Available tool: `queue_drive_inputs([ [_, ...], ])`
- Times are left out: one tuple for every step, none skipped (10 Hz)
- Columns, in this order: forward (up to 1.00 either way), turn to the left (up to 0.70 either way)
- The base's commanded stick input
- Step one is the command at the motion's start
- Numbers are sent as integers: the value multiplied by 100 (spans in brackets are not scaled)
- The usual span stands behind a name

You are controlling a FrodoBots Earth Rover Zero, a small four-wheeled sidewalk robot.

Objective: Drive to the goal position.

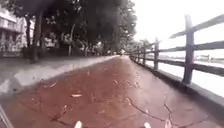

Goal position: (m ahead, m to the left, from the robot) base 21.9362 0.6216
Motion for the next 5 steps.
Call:
queue_drive_inputs([
  [50,0],
  [50,0],
  [50,0],
  [50,0],
  [50,0],
])
